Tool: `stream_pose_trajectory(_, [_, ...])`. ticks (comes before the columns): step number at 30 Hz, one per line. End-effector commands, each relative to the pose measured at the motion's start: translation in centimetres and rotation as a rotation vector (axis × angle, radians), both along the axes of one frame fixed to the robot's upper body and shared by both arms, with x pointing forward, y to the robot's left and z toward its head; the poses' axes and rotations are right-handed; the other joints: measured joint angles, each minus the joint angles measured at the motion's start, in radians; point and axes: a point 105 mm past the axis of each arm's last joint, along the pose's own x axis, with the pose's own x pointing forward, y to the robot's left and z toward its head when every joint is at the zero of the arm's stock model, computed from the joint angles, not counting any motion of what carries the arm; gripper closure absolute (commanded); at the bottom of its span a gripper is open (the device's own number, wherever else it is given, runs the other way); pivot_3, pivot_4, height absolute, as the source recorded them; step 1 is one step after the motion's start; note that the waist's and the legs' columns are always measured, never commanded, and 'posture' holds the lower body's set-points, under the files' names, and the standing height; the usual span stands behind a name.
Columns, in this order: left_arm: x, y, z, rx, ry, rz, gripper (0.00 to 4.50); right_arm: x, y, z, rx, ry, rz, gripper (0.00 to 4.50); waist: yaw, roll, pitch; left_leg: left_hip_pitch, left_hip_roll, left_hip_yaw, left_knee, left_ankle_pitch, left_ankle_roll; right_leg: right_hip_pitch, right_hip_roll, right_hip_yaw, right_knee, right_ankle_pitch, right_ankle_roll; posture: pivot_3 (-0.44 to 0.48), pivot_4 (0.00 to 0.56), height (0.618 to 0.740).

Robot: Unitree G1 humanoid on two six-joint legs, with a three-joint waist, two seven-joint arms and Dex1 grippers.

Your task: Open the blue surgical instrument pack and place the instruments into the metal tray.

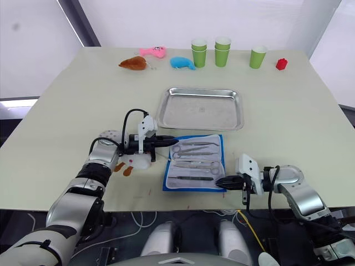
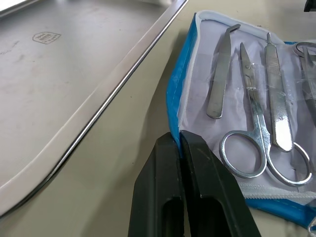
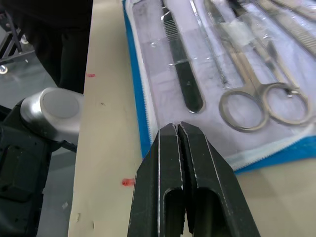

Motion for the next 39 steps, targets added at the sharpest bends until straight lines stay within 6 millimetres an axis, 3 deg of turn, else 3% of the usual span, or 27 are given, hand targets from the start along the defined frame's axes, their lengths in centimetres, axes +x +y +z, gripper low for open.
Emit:
stream_pose_trajectory(1, [-0.4, 0.5, -1.9, 0.033, 0.059, 0.036, 3.86, 0.3, -0.3, 0.3, -0.009, -0.029, 0.006, 4.50, 0.000, 0.000, 0.000, 0.000, 0.000, 0.000, 0.000, 0.000, 0.000, 0.000, 0.000, 0.000, 0.000, 0.000, 0.000, 0.000, 0.150, 0.739])
stream_pose_trajectory(3, [0.0, 0.8, -1.8, 0.041, 0.022, 0.070, 3.16, 0.3, -0.2, 0.1, -0.010, -0.030, 0.007, 4.50, 0.000, 0.000, 0.000, 0.000, 0.000, 0.000, 0.000, 0.000, 0.000, 0.000, 0.000, 0.000, 0.000, 0.000, 0.000, 0.000, 0.150, 0.739])
stream_pose_trajectory(10, [-0.1, 1.0, -1.9, 0.011, 0.043, 0.082, 3.16, 0.3, 0.0, 0.2, 0.004, -0.041, 0.010, 4.50, -0.002, 0.000, 0.000, 0.000, 0.000, 0.000, -0.001, 0.000, 0.000, 0.000, 0.000, 0.000, 0.000, 0.000, 0.000, 0.000, 0.150, 0.739])
stream_pose_trajectory(17, [-0.2, 0.6, -1.4, -0.016, 0.027, 0.063, 3.16, 0.4, 0.4, 2.1, 0.097, -0.060, -0.003, 4.50, -0.002, 0.000, 0.000, 0.000, 0.000, 0.000, -0.001, 0.000, 0.000, 0.000, 0.000, 0.000, 0.000, 0.000, 0.000, 0.000, 0.150, 0.739])
stream_pose_trajectory(20, [-0.1, 0.2, -0.6, -0.050, -0.001, 0.047, 3.10, 0.0, 0.5, 2.9, 0.127, -0.061, 0.003, 3.71, -0.001, 0.001, 0.001, -0.001, 0.000, 0.000, -0.001, 0.000, 0.000, -0.001, 0.000, 0.000, 0.000, 0.000, 0.000, 0.000, 0.150, 0.739])
stream_pose_trajectory(24, [-0.9, -0.5, 0.8, -0.106, -0.063, -0.028, 3.10, -1.0, 0.7, 4.0, 0.169, -0.063, 0.021, 1.79, 0.000, 0.001, 0.001, -0.003, 0.000, -0.001, -0.001, 0.000, 0.000, -0.002, 0.000, 0.000, -0.001, 0.000, 0.000, 0.000, 0.150, 0.739])
stream_pose_trajectory(28, [-1.2, -0.4, 1.8, -0.121, -0.120, -0.059, 3.10, -1.2, 0.5, 5.1, 0.201, -0.073, 0.005, 0.15, 0.001, 0.001, 0.001, -0.006, 0.000, -0.001, -0.002, 0.000, 0.000, -0.004, 0.000, -0.001, -0.002, 0.000, 0.000, 0.000, 0.150, 0.739])
stream_pose_trajectory(33, [-1.1, -0.4, 3.5, -0.177, -0.153, -0.074, 3.10, -0.5, 0.7, 6.9, 0.265, -0.115, -0.036, 0.03, 0.000, -0.001, 0.003, -0.006, 0.000, -0.002, -0.002, 0.000, 0.000, -0.004, 0.000, -0.001, -0.002, 0.000, 0.000, 0.000, 0.150, 0.739])
stream_pose_trajectory(34, [-1.1, -0.4, 3.7, -0.186, -0.154, -0.074, 2.62, -0.3, 0.7, 7.1, 0.276, -0.122, -0.042, 0.00, 0.000, -0.001, 0.004, -0.006, 0.000, -0.002, -0.002, 0.000, 0.000, -0.004, 0.000, -0.001, -0.002, 0.000, 0.000, 0.000, 0.150, 0.739])
stream_pose_trajectory(36, [-1.0, -0.4, 4.0, -0.185, -0.171, -0.067, 2.45, 0.2, 0.7, 7.4, 0.287, -0.135, -0.054, 0.00, -0.001, -0.001, 0.005, -0.006, 0.000, -0.002, -0.001, 0.000, 0.000, -0.004, 0.000, -0.001, -0.002, 0.000, 0.000, 0.000, 0.150, 0.739])
stream_pose_trajectory(39, [-0.6, -0.3, 4.2, -0.179, -0.195, -0.054, 1.06, 1.4, 0.8, 6.8, 0.245, -0.193, -0.070, 0.00, 0.000, -0.002, 0.006, -0.006, 0.000, -0.002, -0.001, 0.000, 0.000, -0.004, 0.000, -0.001, -0.002, 0.000, 0.000, 0.000, 0.150, 0.739])
